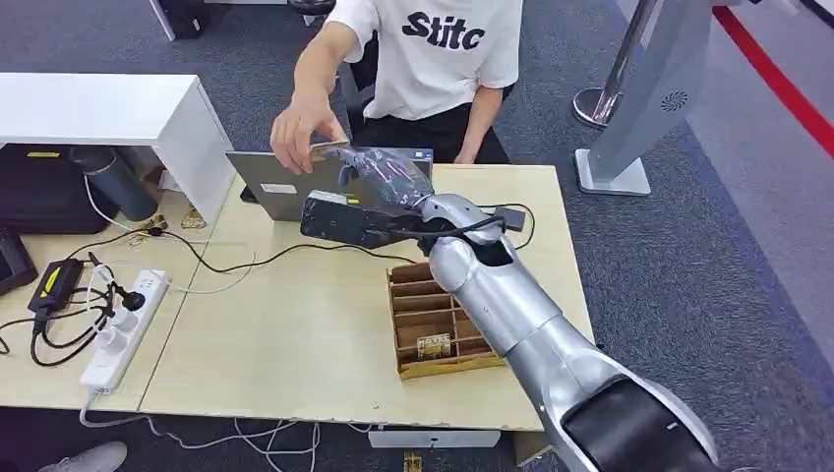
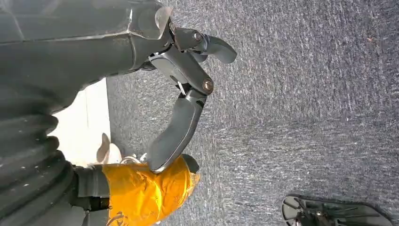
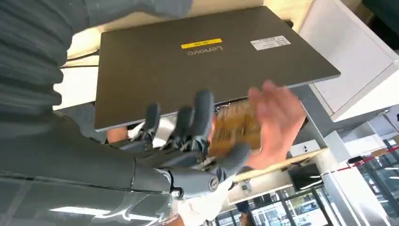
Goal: Pass the card to the sensor for recognition and then transmit it.
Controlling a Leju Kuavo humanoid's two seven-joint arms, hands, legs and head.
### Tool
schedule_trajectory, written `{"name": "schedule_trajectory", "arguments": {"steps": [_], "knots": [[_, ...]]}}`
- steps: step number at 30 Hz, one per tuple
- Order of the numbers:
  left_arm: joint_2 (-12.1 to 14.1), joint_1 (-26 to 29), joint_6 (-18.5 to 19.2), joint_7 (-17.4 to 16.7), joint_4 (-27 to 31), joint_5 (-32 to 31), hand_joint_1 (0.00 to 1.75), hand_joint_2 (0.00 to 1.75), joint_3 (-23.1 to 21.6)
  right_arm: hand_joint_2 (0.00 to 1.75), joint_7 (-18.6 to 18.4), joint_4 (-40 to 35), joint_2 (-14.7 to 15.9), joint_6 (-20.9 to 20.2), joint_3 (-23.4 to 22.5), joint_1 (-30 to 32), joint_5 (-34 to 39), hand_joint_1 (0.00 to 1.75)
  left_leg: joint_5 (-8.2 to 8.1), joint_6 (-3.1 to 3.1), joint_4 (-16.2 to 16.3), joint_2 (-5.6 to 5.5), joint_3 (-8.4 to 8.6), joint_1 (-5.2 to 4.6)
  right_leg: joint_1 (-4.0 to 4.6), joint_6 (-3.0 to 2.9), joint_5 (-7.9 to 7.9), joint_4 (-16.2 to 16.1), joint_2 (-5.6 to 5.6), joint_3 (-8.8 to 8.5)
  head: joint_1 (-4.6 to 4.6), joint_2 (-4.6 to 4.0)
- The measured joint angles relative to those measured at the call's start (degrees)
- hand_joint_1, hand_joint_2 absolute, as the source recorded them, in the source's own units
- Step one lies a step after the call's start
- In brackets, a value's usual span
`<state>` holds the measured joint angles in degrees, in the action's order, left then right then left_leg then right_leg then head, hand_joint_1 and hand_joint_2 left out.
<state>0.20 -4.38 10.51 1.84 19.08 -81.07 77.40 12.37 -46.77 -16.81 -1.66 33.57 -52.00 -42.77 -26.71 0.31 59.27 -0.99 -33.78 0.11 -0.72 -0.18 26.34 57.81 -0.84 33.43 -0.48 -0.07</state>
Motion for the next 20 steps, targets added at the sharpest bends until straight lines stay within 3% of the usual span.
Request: {"name": "schedule_trajectory", "arguments": {"steps": [5,10,15,19,20], "knots": [[0.0,0.0,0.0,0.0,0.0,0.3,0.0,1.75,0.0,1.75,0.9,-0.4,0.0,0.5,-0.8,0.4,-0.4,0.0,0.0,0.0,0.0,0.0,0.01,0.0,0.0,0.0,0.0,0.0,0.0,0.01,0.0,0.0],[-0.3,0.2,0.2,0.0,0.0,1.2,0.0,1.75,0.0,1.75,6.4,-6.0,1.5,-2.1,-3.5,4.9,6.7,0.0,-0.01,0.0,0.0,-0.02,0.0,0.0,0.0,0.0,0.01,0.0,0.0,0.03,0.0,0.0],[-0.8,0.5,0.7,0.0,0.0,2.8,0.0,1.75,0.0,1.75,14.0,-13.5,5.8,-11.6,-11.0,14.8,27.6,0.0,-0.06,0.07,0.0,-0.27,0.0,-0.02,0.0,0.06,0.05,-0.1,0.23,-0.08,-0.02,0.0],[-1.6,1.4,1.6,-0.5,1.2,3.8,0.0,1.75,0.1,1.75,13.4,-14.3,9.7,-19.7,-21.2,21.8,47.7,0.0,-0.11,0.16,0.0,-0.28,-0.02,-0.06,-0.01,0.09,0.04,-0.2,0.29,-0.1,-0.02,0.0],[-1.9,1.4,1.8,-0.6,1.7,3.9,0.0,1.75,0.1,1.75,13.4,-13.6,10.7,-19.9,-24.2,23.0,51.5,0.0,-0.12,0.2,0.1,-0.33,-0.03,-0.06,-0.01,0.1,0.04,-0.3,0.35,-0.12,0.02,0.0]]}}
